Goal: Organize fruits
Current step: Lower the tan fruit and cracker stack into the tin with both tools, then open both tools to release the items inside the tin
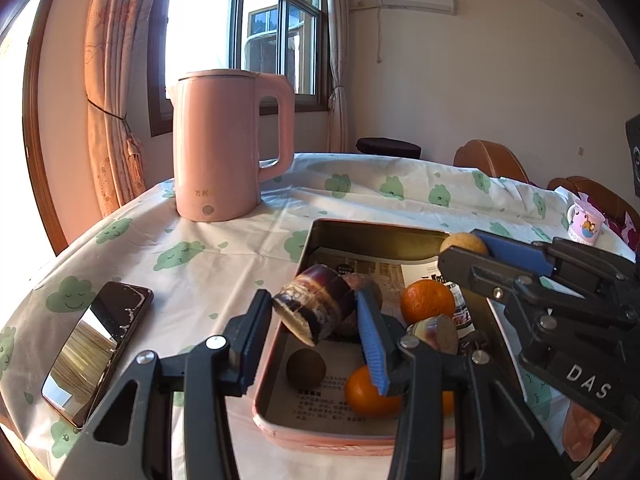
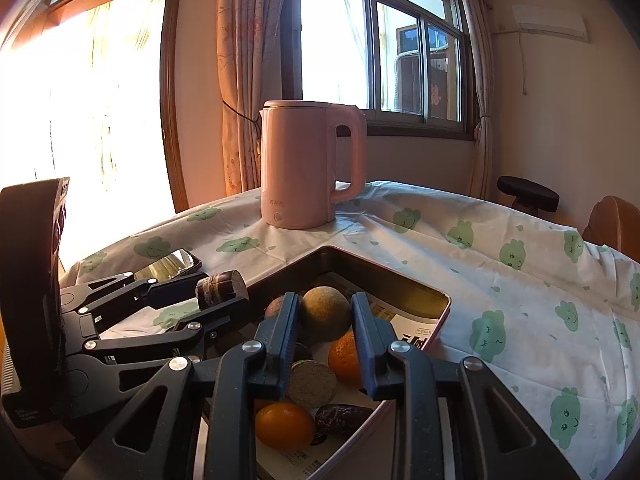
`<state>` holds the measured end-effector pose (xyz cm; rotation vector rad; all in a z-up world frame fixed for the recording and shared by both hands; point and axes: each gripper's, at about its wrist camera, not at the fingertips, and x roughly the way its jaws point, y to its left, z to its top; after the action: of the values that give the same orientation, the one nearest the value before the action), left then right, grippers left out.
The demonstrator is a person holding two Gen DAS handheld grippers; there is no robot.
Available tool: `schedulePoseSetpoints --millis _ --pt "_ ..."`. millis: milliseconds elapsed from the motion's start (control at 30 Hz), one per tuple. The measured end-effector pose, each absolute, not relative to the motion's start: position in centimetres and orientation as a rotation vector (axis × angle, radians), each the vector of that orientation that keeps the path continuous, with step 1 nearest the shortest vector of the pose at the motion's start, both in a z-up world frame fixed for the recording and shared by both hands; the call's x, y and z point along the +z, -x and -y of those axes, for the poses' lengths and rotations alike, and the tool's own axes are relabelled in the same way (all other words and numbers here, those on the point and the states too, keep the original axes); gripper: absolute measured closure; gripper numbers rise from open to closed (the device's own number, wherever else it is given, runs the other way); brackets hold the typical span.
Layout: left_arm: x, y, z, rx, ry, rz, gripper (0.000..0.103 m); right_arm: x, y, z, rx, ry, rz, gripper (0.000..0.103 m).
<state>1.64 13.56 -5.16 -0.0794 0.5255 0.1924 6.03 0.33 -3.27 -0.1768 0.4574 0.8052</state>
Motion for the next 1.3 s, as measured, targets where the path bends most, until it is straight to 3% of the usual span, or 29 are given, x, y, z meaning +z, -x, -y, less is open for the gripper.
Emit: schedulePoseSetpoints --millis 767,833,900,933,1000,1300 --pt "-5.8 -2.1 -13.1 0.199 0.049 -0.562 0.056 -4.5 -7.8 -2.6 0.813 0.21 -0.536 0.074" --pt "-5.8 -2.0 -13.0 0.202 0.042 -0.556 0.044 -4.5 -7.9 -2.6 0.828 0.201 -0.548 0.073" --pt "-5.7 -1.8 -12.8 0.212 0.031 -0.55 0.035 -4.4 -7.7 -2.6 0.844 0.2 -0.553 0.065" --pt "-5.6 -1.6 -12.7 0.206 0.028 -0.545 0.03 -4.3 -7.5 -2.5 0.844 0.197 -0.55 0.052" --pt "-5.4 -1.0 -12.5 0.199 0.025 -0.529 0.026 -3.9 -7.0 -2.0 0.837 0.188 -0.526 0.036" --pt "-4.4 1.1 -11.8 0.189 0.038 -0.483 0.016 -2.0 -5.5 1.9 0.79 0.123 -0.452 0.031"
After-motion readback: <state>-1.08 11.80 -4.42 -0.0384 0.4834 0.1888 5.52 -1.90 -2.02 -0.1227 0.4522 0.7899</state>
